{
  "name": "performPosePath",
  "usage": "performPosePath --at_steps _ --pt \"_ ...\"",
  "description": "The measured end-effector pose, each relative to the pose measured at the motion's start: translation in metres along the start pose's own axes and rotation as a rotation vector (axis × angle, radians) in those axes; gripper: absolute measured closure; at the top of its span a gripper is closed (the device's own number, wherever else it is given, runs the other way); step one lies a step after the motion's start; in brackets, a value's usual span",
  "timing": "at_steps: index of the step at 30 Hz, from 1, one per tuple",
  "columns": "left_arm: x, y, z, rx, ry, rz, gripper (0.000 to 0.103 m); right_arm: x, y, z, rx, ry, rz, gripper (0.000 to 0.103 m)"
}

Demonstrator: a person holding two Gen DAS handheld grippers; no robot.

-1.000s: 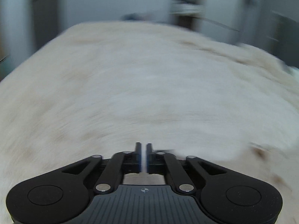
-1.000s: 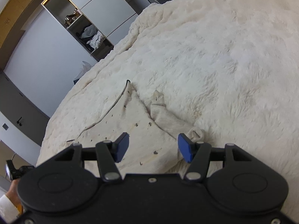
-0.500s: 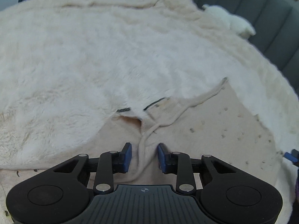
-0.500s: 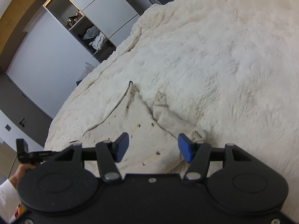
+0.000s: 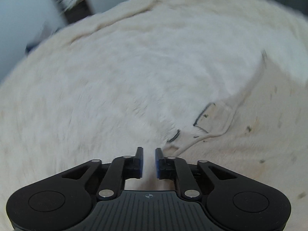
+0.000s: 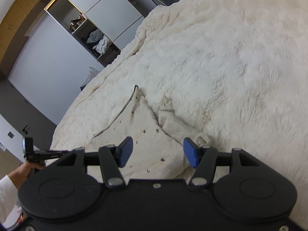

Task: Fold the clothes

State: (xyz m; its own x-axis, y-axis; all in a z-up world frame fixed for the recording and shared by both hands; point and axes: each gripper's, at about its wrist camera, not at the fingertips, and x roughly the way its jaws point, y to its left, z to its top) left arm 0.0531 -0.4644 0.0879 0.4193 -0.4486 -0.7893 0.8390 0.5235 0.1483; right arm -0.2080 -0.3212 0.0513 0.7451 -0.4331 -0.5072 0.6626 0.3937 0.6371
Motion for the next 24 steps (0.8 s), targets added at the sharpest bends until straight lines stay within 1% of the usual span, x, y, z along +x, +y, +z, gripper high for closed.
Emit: performPosePath --at_steps 1,2,3,5,6,9,10,11,12,13,14,15,18,19,20,22,23,24 --pt "-0.010 0.010 -0.008 -0.018 -0.017 -0.010 0.080 0.000 0.000 0.000 -0.002 0.001 0.000 0.046" --pt "-0.015 0.013 -0.013 0.006 -0.026 -0.014 0.076 0.000 0.001 -0.001 -0.005 0.003 0.000 0.046" --pt "-0.023 0.017 -0.019 0.050 -0.032 -0.041 0.070 0.000 0.002 -0.001 -0.009 0.005 0.000 0.046" --pt "-0.028 0.015 -0.027 0.153 -0.013 -0.084 0.066 -0.001 0.004 -0.002 -0.016 0.007 -0.001 0.046" --pt "-0.027 0.009 -0.032 0.244 0.005 -0.080 0.066 -0.001 0.005 -0.002 -0.020 0.004 -0.003 0.046" --pt "-0.007 -0.007 -0.046 0.466 0.044 -0.007 0.066 0.001 0.007 -0.003 -0.026 0.004 -0.018 0.046" --pt "0.003 -0.008 -0.050 0.508 0.067 -0.005 0.067 0.002 0.007 -0.003 -0.028 0.006 -0.023 0.046" --pt "0.009 -0.008 -0.053 0.523 0.079 0.002 0.068 0.002 0.007 -0.003 -0.029 0.007 -0.027 0.046" --pt "0.016 -0.006 -0.056 0.539 0.093 -0.005 0.075 0.003 0.007 -0.003 -0.031 0.007 -0.031 0.046" --pt "0.019 -0.004 -0.058 0.546 0.097 -0.020 0.081 0.003 0.007 -0.003 -0.032 0.008 -0.036 0.046" --pt "0.024 0.001 -0.058 0.547 0.104 -0.035 0.101 0.004 0.007 -0.003 -0.033 0.009 -0.040 0.046" --pt "0.025 0.008 -0.057 0.528 0.113 -0.046 0.101 0.005 0.007 -0.003 -0.033 0.011 -0.045 0.046" --pt "0.019 0.037 -0.051 0.419 0.121 -0.094 0.101 0.008 0.006 -0.004 -0.031 0.016 -0.051 0.046" --pt "0.016 0.044 -0.050 0.392 0.124 -0.096 0.101 0.009 0.006 -0.004 -0.032 0.019 -0.050 0.046" --pt "0.012 0.058 -0.048 0.342 0.137 -0.097 0.102 0.009 0.007 -0.004 -0.035 0.020 -0.050 0.046" --pt "0.008 0.083 -0.046 0.251 0.189 -0.067 0.103 0.009 0.007 -0.004 -0.039 0.021 -0.050 0.046" --pt "0.006 0.094 -0.046 0.208 0.204 -0.035 0.103 0.009 0.007 -0.004 -0.041 0.022 -0.051 0.046" --pt "0.003 0.103 -0.047 0.172 0.199 0.000 0.103 0.009 0.007 -0.004 -0.041 0.021 -0.052 0.046"
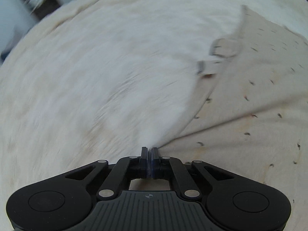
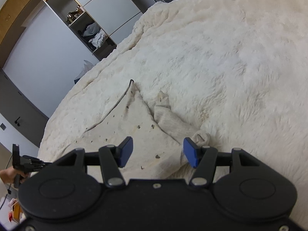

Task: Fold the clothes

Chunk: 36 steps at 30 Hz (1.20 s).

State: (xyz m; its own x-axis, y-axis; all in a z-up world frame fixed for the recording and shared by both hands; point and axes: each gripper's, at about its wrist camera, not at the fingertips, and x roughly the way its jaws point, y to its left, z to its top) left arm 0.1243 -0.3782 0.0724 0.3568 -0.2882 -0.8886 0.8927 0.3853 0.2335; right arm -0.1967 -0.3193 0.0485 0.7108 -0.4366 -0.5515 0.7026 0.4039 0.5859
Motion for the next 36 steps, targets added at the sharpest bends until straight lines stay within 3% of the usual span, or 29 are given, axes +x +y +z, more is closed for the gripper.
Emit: performPosePath --at_steps 4,6,8,11,15,17,19,20,23,25,28,30,33,36 --pt "-0.012 0.020 -0.017 -0.169 -0.038 0.067 0.103 0.000 0.000 0.000 0.003 -0.003 -0.001 0.046" --pt "-0.032 0.016 -0.032 -0.274 -0.086 0.098 0.082 0.000 0.001 0.000 0.003 -0.005 0.000 0.046" --pt "-0.062 -0.008 -0.045 -0.268 -0.159 0.101 0.076 0.002 0.002 -0.001 0.001 -0.003 0.004 0.046" --pt "-0.102 -0.070 -0.059 -0.059 -0.186 0.176 0.061 0.002 0.003 -0.001 -0.017 0.004 0.012 0.046" --pt "-0.152 -0.171 -0.090 0.191 -0.192 0.208 0.052 0.000 0.011 0.001 -0.076 0.030 0.049 0.046" --pt "-0.162 -0.211 -0.109 0.267 -0.195 0.217 0.050 -0.008 0.031 0.002 -0.222 0.042 0.078 0.043" --pt "-0.164 -0.245 -0.129 0.328 -0.192 0.223 0.049 -0.016 0.053 0.003 -0.403 0.056 0.107 0.027" --pt "-0.162 -0.264 -0.142 0.358 -0.182 0.215 0.049 -0.018 0.061 0.002 -0.499 0.072 0.109 0.024" --pt "-0.145 -0.302 -0.171 0.416 -0.161 0.194 0.049 -0.022 0.094 -0.016 -0.965 0.138 0.063 0.022" --pt "-0.125 -0.316 -0.182 0.431 -0.148 0.229 0.049 -0.016 0.103 -0.040 -1.240 0.178 0.000 0.022" --pt "-0.093 -0.321 -0.195 0.431 -0.139 0.323 0.052 0.001 0.107 -0.069 -1.502 0.200 -0.060 0.026" --pt "-0.069 -0.321 -0.204 0.443 -0.165 0.457 0.060 0.025 0.105 -0.091 -1.662 0.213 -0.111 0.038" --pt "-0.045 -0.312 -0.209 0.403 -0.165 0.664 0.064 0.053 0.100 -0.109 -1.770 0.188 -0.176 0.047" --pt "-0.034 -0.305 -0.209 0.359 -0.169 0.713 0.071 0.063 0.090 -0.121 -1.853 0.149 -0.195 0.048"
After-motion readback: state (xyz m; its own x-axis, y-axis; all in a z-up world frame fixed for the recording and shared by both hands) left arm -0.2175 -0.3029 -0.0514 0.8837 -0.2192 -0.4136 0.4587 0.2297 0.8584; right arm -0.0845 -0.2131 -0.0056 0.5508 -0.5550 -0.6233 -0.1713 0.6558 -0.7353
